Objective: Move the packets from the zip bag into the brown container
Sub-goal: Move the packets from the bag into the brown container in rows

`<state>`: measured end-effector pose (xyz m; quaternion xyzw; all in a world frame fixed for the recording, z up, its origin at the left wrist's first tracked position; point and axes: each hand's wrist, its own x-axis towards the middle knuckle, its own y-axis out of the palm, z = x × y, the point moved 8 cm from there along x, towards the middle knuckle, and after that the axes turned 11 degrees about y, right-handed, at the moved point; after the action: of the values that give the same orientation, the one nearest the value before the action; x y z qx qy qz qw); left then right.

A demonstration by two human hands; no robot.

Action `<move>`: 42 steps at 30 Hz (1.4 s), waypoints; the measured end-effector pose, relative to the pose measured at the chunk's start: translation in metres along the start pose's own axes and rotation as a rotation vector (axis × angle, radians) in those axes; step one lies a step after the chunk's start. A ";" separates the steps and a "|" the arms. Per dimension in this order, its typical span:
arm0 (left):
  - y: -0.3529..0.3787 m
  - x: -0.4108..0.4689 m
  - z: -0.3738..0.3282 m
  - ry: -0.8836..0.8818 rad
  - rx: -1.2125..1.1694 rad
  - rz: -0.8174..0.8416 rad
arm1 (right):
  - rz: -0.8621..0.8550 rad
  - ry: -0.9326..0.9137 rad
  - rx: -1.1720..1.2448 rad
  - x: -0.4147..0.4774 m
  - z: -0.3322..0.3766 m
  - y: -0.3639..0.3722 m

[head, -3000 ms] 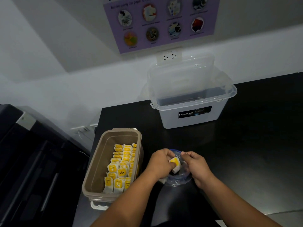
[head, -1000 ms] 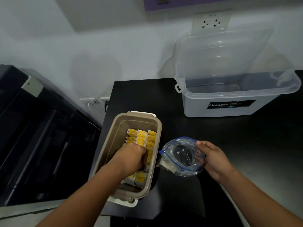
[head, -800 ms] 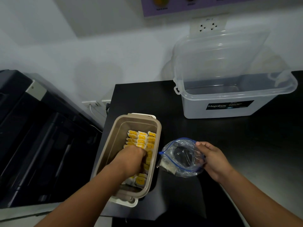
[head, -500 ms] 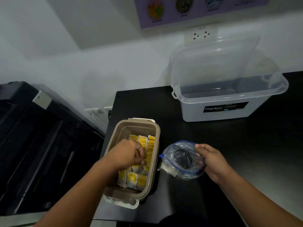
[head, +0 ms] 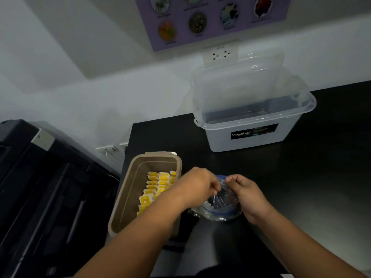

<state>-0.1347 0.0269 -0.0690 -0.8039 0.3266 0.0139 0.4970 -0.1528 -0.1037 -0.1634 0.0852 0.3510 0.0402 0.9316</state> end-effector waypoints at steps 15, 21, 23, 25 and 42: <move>0.080 0.047 0.029 -0.303 0.332 0.365 | -0.103 0.052 -0.654 -0.003 -0.006 -0.022; 0.088 0.040 0.035 -0.427 0.293 0.431 | -0.273 0.225 -1.255 0.005 -0.006 -0.021; 0.085 0.034 0.036 -0.428 0.295 0.431 | -0.296 0.201 -1.290 0.005 -0.003 -0.020; 0.082 0.029 0.033 -0.423 0.320 0.459 | -0.340 0.113 -1.276 0.003 0.004 -0.020; 0.071 0.034 0.025 -0.174 0.496 0.323 | -0.135 0.060 -0.820 -0.004 0.002 -0.022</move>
<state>-0.1386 0.0089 -0.1497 -0.5915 0.3999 0.0815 0.6954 -0.1543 -0.1257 -0.1633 -0.3171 0.3377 0.1178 0.8784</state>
